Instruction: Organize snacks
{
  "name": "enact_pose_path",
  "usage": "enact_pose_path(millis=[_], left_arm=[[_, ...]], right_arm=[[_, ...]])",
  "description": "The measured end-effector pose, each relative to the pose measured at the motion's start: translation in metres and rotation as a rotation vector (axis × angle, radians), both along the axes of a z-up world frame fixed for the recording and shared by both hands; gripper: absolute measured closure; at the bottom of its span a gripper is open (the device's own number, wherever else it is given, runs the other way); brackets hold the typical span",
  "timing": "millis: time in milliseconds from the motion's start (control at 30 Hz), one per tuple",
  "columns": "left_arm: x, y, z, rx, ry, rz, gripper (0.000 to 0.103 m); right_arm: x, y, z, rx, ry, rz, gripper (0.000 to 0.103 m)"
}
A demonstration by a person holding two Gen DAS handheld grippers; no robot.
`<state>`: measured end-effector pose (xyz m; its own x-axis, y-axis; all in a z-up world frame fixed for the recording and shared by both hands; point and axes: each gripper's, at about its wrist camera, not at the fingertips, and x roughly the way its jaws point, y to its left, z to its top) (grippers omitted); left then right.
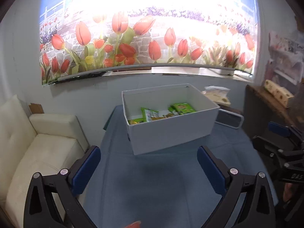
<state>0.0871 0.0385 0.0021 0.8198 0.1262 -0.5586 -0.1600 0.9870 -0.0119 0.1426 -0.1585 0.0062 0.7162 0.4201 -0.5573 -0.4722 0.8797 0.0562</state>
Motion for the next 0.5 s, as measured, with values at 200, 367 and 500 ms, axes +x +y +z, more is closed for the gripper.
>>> enact_pose_path(millis=[200,367,500], left_arm=[[-0.035,-0.008,0.003,-0.033,0.039,-0.030,0.000],[-0.054,-0.017,0.003,-0.076,0.065,-0.067,0.000],[-0.063,-0.022,0.002,-0.073,0.067,-0.076,0.000]], right_arm=[[-0.045,-0.013,0.003,0.040,0.034,0.027,0.008],[-0.069,-0.013,0.000,0.047,0.060,0.050,0.008],[-0.078,-0.012,-0.001,0.046,0.052,0.052,0.008]])
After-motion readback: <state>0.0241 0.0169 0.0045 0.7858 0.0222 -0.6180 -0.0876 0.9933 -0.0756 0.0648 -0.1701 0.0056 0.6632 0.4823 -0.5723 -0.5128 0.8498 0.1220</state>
